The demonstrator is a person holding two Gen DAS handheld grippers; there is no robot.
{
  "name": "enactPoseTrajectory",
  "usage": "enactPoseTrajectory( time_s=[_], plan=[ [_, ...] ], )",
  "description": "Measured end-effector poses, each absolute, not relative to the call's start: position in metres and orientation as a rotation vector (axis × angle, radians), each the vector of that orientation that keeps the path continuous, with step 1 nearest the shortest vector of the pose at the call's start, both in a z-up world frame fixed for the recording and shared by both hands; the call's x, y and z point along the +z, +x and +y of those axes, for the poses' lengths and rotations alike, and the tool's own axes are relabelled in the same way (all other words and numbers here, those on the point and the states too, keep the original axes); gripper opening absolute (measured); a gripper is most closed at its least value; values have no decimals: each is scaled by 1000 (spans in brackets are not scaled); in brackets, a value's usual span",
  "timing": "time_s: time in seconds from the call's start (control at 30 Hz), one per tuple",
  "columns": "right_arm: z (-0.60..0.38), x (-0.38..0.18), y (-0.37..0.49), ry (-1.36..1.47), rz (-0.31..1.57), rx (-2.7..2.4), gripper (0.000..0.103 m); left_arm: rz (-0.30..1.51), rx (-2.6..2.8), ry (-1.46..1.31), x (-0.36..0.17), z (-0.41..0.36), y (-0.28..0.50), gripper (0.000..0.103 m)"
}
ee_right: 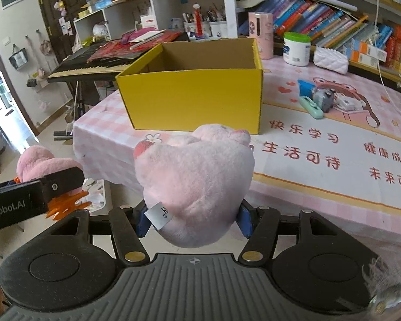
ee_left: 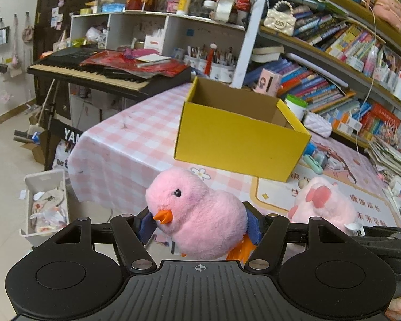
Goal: Organize objects
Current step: 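Carry the pig plush in the right gripper and chick in the left over the yellow box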
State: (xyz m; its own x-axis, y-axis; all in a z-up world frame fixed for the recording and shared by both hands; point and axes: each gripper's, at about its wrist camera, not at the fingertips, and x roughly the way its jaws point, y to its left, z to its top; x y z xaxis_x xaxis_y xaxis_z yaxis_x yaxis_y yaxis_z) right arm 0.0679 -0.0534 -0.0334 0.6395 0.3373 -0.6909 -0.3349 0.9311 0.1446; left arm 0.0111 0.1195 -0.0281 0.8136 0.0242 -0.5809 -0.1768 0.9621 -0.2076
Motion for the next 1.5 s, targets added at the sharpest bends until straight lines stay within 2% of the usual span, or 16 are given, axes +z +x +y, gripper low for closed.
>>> enactPoseTrajectory(
  time_s=[0.47, 0.83, 1.2, 1.5],
  plan=[
    [-57, -9, 88, -3, 682, 337, 58, 528, 92, -246, -2, 128, 39, 65],
    [-45, 38, 160, -14, 487, 349, 59, 458, 103, -196, 19, 133, 105, 65],
    [-36, 25, 241, -55, 529, 374, 59, 477, 120, -143, 9, 125, 170, 65],
    [-25, -8, 285, -132, 635, 425, 59, 504, 136, -81, -7, 117, 205, 66]
  ],
)
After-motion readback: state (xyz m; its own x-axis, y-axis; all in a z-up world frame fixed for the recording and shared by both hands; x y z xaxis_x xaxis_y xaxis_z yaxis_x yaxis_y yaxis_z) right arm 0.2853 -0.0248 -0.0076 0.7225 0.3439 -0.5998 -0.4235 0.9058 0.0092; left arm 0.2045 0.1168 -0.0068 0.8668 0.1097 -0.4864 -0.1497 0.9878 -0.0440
